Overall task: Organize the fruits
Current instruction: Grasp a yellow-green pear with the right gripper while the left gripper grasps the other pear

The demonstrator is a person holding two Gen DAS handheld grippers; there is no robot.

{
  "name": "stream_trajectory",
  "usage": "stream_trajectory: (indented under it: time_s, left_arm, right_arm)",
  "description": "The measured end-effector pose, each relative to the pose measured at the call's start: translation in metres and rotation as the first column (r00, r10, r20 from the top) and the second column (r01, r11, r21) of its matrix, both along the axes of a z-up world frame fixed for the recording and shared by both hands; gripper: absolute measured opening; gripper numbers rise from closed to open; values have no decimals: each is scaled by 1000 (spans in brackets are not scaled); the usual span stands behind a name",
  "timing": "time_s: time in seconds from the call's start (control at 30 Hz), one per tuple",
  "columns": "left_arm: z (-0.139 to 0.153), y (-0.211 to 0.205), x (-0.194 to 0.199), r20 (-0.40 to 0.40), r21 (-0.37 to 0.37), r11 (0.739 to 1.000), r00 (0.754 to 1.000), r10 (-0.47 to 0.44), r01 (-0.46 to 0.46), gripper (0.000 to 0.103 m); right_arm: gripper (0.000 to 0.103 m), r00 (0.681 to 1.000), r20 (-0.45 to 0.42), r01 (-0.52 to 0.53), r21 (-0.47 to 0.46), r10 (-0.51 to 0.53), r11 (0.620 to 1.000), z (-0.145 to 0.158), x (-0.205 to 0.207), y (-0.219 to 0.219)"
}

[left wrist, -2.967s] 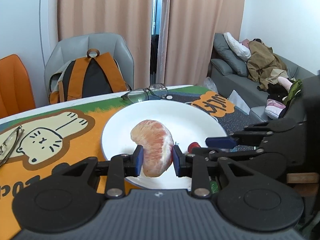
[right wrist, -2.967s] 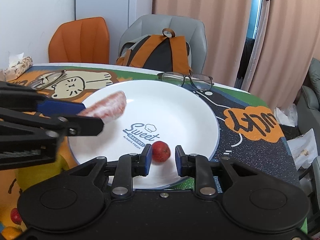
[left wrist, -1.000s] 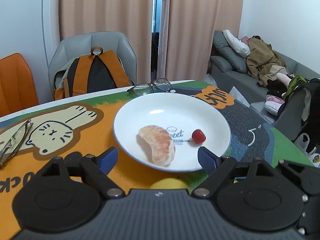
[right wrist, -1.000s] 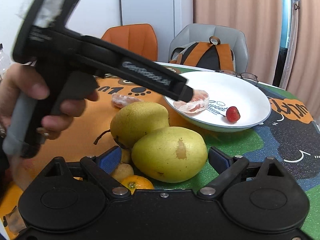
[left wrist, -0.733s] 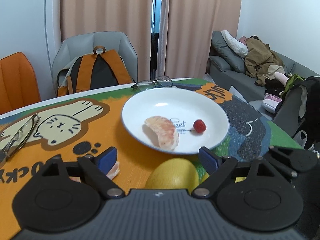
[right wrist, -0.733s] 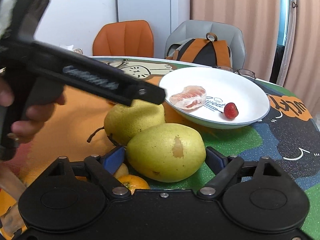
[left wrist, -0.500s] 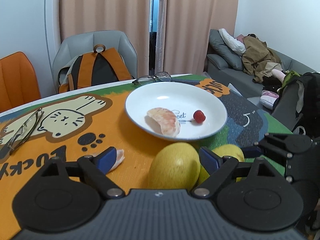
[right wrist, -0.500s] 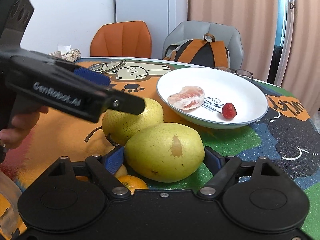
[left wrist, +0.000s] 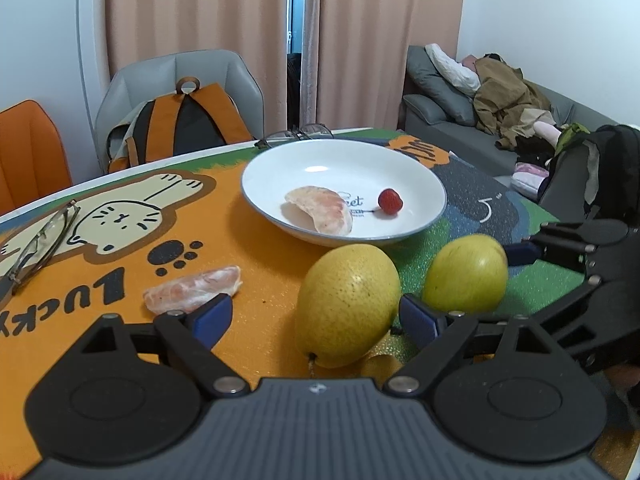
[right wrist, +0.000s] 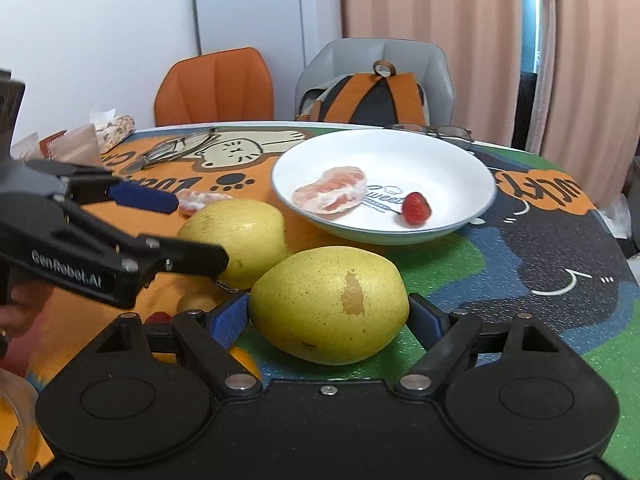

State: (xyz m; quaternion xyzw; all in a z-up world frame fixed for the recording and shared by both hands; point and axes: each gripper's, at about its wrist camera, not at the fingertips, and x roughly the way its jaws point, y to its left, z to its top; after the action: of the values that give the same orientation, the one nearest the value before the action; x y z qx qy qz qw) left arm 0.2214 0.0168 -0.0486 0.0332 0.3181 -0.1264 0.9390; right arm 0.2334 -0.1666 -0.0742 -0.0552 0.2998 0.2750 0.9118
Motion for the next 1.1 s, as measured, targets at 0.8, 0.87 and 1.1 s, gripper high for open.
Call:
stream_trajectory:
  time_s: [0.8, 0.87, 1.1]
  left_arm:
    - [-12, -20, 14, -32, 13, 998, 998, -57, 58, 89]
    - [-14, -21, 16, -33, 18, 998, 998, -58, 58, 89]
    - [-20, -22, 19, -41, 25, 999, 998, -47, 48, 86]
  right_arm:
    - [81, 994, -17, 112, -6, -113, 994, 4, 6, -48]
    - [81, 992, -19, 122, -6, -122, 993, 4, 7, -53]
    - [81, 990, -36, 136, 5, -136, 991, 5, 11, -66]
